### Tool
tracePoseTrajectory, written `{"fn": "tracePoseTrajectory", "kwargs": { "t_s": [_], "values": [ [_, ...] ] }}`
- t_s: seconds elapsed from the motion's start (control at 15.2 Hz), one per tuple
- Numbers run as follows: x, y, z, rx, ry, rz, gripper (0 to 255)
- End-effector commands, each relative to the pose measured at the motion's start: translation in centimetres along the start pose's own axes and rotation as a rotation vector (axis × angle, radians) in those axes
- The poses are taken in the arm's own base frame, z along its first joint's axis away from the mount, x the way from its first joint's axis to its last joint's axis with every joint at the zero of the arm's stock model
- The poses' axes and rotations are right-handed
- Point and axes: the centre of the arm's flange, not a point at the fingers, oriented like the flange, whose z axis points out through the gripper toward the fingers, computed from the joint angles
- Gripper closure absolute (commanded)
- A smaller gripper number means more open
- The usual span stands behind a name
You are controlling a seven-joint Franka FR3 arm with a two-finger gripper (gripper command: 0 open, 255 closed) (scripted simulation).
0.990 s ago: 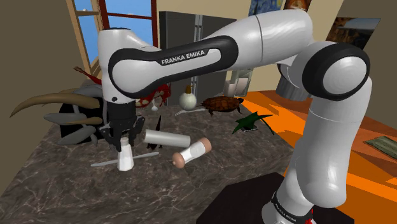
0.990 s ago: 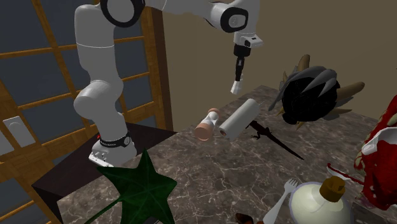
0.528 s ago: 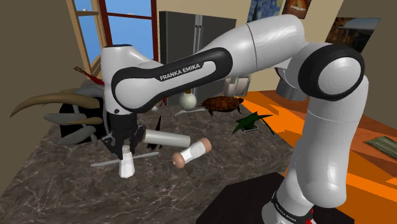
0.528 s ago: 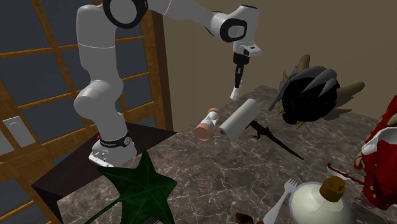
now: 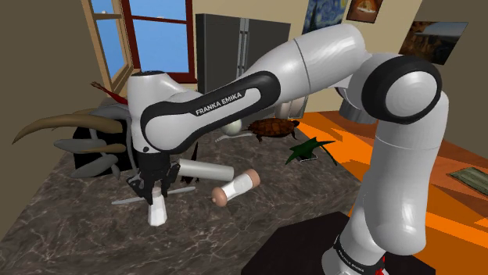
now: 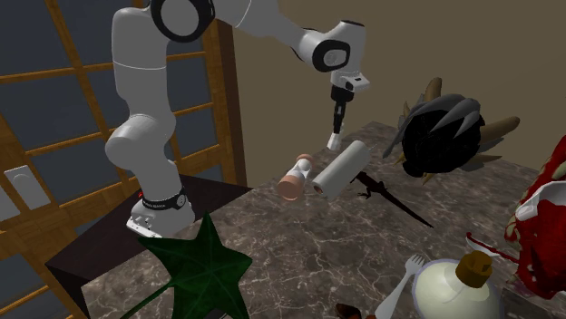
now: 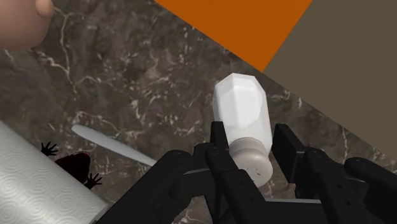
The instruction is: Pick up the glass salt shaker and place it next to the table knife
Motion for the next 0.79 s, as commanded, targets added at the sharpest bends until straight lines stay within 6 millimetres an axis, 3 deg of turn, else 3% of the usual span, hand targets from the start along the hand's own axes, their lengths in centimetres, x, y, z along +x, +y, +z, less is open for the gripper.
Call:
{"fn": "tracePoseTrajectory", "kwargs": {
  "t_s": [0.0,0.2,0.26,0.59,0.73],
  "values": [
    [0.1,0.0,0.0,0.000,0.000,0.000,255],
    [0.1,0.0,0.0,0.000,0.000,0.000,255],
    [0.1,0.0,0.0,0.000,0.000,0.000,0],
    [0.1,0.0,0.0,0.000,0.000,0.000,0],
    [0.1,0.0,-2.6,0.000,0.000,0.000,0]
  ]
}}
